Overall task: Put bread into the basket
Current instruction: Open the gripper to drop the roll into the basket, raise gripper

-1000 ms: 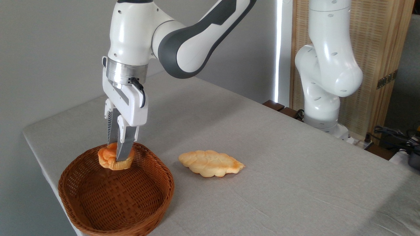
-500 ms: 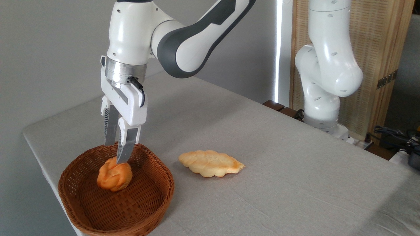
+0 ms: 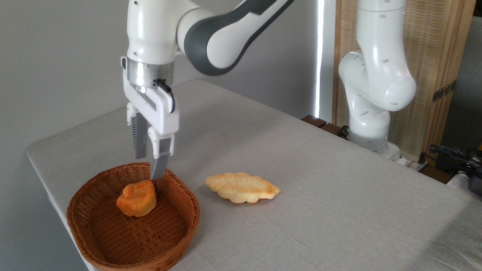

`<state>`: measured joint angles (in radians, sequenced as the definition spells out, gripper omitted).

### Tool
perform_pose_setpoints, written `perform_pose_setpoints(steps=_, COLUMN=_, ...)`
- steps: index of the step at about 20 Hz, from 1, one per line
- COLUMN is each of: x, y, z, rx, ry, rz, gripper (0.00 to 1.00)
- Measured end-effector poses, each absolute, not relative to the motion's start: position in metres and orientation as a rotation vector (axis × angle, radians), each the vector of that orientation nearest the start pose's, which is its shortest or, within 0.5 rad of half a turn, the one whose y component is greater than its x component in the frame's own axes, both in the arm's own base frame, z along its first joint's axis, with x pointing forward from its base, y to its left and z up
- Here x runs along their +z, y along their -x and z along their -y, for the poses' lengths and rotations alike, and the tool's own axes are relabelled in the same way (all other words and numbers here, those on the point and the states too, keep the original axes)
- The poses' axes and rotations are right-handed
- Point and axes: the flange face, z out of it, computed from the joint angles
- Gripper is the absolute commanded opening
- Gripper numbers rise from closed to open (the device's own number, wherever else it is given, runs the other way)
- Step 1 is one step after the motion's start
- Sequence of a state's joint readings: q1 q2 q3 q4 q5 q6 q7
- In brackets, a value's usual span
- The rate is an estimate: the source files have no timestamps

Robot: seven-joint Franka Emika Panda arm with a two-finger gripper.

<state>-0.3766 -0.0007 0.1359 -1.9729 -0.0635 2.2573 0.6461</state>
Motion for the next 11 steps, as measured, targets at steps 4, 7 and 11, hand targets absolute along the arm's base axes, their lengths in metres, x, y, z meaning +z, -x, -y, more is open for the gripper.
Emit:
perform_pose_setpoints(steps=4, x=0.525, y=-0.543, z=0.125, rx=-0.239, ry=2.858, rz=-1.307, gripper=1.00)
perform_pose_setpoints(steps=7, x=0.541, y=-0.531, z=0.115, rx=-0.126, ry=2.840, rz=-1.315, gripper=1.00)
perform_pose_setpoints(steps=11, x=0.552, y=-0.525, z=0.088, rx=-0.089, ry=2.879, rz=-1.255, gripper=1.00)
